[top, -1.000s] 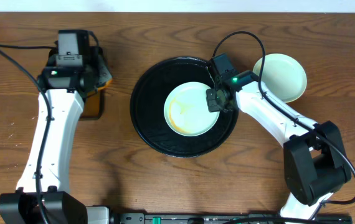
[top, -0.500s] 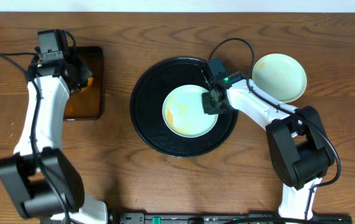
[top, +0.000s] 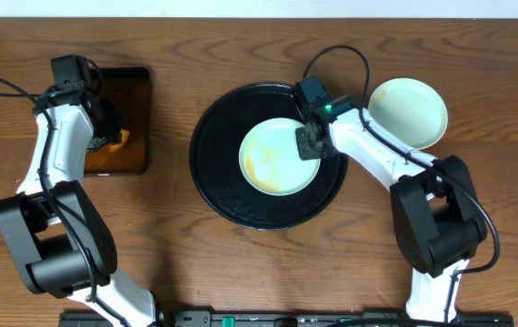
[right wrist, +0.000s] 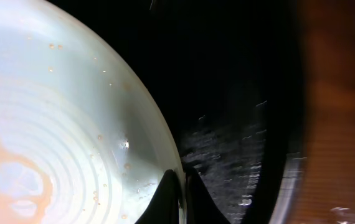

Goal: Clean dirty plates on tray and stack at the side
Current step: 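Lift the second green plate with the right gripper and stack it on the pile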

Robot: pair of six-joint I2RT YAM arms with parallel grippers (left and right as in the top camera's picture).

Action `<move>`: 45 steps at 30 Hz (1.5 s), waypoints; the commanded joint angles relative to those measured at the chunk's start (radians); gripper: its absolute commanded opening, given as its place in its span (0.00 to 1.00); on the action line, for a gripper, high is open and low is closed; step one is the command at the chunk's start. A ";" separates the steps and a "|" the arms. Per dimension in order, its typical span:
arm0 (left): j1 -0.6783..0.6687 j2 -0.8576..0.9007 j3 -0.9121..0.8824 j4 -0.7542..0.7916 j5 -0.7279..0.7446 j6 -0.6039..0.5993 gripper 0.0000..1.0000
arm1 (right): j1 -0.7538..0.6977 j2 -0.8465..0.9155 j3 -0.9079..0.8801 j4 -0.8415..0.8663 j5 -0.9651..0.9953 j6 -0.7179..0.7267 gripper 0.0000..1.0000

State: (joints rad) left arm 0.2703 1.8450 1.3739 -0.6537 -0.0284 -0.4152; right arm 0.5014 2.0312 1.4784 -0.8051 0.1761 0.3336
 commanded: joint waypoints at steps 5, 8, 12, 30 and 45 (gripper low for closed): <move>0.003 -0.001 -0.005 -0.009 -0.001 -0.001 0.08 | 0.169 -0.070 0.090 -0.026 0.472 -0.168 0.01; 0.003 -0.001 -0.005 -0.011 -0.001 -0.002 0.08 | 0.224 -0.070 0.090 -0.026 0.587 -0.174 0.01; 0.003 -0.001 -0.005 -0.011 -0.001 -0.002 0.09 | 0.294 -0.070 0.097 -0.023 0.729 -0.175 0.01; 0.004 -0.001 -0.005 -0.019 -0.001 -0.001 0.08 | 0.427 -0.070 0.269 -0.106 0.849 -0.299 0.01; 0.004 -0.001 -0.005 -0.019 -0.001 -0.001 0.08 | 0.430 -0.070 0.269 0.015 1.061 -0.686 0.01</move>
State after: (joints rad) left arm 0.2707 1.8450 1.3735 -0.6724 -0.0284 -0.4152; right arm 0.9237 1.9785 1.7233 -0.8280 1.1419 -0.1978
